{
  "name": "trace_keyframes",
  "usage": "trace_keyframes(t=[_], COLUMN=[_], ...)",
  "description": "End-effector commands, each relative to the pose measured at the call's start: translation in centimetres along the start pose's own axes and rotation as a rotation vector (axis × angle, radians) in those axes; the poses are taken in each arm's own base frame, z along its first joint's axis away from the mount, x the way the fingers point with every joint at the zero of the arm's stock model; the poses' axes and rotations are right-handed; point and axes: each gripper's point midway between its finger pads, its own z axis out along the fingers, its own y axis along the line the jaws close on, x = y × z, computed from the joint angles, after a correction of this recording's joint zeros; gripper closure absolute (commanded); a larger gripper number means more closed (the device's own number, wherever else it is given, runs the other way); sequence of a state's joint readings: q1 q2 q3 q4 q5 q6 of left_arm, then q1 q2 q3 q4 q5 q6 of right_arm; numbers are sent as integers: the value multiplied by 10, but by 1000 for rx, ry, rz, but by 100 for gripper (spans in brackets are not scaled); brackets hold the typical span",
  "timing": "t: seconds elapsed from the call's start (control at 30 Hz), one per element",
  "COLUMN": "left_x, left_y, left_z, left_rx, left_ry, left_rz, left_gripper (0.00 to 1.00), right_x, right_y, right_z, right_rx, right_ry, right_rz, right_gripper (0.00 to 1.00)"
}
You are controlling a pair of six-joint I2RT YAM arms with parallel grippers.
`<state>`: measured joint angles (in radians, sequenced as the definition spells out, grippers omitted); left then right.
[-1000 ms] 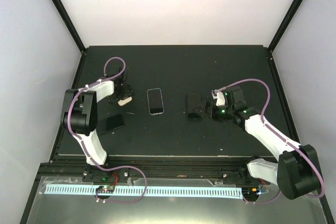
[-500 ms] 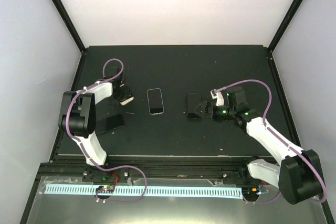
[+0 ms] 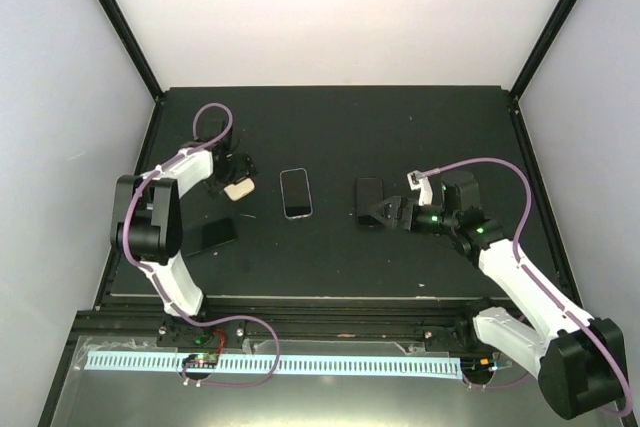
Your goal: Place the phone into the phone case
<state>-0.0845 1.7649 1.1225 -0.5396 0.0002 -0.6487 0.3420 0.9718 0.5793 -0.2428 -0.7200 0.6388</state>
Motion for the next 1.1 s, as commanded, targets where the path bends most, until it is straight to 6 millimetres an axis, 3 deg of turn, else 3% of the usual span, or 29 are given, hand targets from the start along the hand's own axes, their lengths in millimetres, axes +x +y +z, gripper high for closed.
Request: trace_keyframes(t=[0.0, 0.27, 0.43, 0.9, 1.07], left_x=[-7, -4, -1, 52, 59], left_y=[0, 4, 6, 9, 10], left_z=[8, 28, 27, 27, 23], left_rx=[-50, -96, -91, -183, -165], left_ry=[25, 67, 60, 159, 168], left_rz=[-35, -60, -83, 7, 34], left_gripper=[1, 6, 10, 15, 24], right_x=[2, 2, 2, -1, 1], right_y=[4, 8, 6, 15, 18], right_z=[-3, -6, -4, -9, -11], right_rx=[-17, -24, -18, -49, -63], right_ry=[-8, -17, -12, -30, -37], right_rz=[-2, -17, -20, -36, -36], right_gripper=[0, 0, 0, 0, 0])
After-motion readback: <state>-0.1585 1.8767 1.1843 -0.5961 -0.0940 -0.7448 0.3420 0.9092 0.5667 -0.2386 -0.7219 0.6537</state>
